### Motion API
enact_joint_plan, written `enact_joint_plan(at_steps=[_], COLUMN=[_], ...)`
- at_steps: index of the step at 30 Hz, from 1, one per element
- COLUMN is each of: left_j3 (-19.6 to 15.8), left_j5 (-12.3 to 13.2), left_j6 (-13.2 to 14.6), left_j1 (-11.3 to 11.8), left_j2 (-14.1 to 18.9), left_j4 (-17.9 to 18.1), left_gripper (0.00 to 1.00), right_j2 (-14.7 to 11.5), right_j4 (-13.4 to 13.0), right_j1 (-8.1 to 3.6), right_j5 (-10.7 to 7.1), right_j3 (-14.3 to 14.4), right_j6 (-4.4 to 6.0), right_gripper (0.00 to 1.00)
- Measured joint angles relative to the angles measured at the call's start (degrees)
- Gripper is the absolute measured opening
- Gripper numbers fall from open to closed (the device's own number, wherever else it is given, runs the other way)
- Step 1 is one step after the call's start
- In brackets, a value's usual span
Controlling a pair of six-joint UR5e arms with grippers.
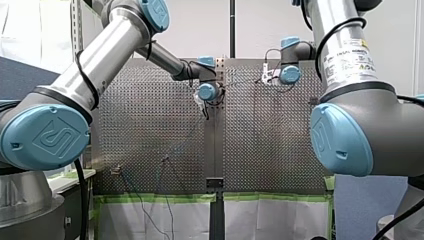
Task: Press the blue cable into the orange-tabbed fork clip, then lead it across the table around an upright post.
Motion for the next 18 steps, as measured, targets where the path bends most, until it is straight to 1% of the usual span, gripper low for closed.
enact_joint_plan(at_steps=[3, 8, 13, 16, 17, 18], left_j3=[0.0, 0.0, 0.0, 0.0, 0.0, 0.0], left_j5=[-0.02, 0.03, -0.01, -0.04, -0.04, -0.05], left_j6=[0.0, 0.09, 0.38, 0.6, 0.67, 0.74], left_j1=[0.06, 0.06, -0.03, -0.09, -0.12, -0.13], left_j2=[0.01, 0.01, 0.04, 0.02, 0.03, 0.03], left_j4=[0.0, -0.09, -0.68, -1.09, -1.22, -1.36], left_gripper=[0.0, 0.0, 0.0, 0.0, 0.02, 0.02], right_j2=[0.65, 1.02, 2.03, 2.41, 2.52, 2.63], right_j4=[0.07, 0.0, 0.04, -0.01, -0.02, -0.04], right_j1=[0.03, 0.06, 0.42, 0.58, 0.61, 0.62], right_j5=[-0.11, 0.08, -0.2, -0.07, -0.04, -0.02], right_j3=[0.31, 1.5, 2.2, 2.84, 3.03, 3.18], right_j6=[-0.04, -0.08, -0.17, -0.26, -0.28, -0.3], right_gripper=[0.0, 0.0, 0.0, 0.0, 0.0, 0.0])
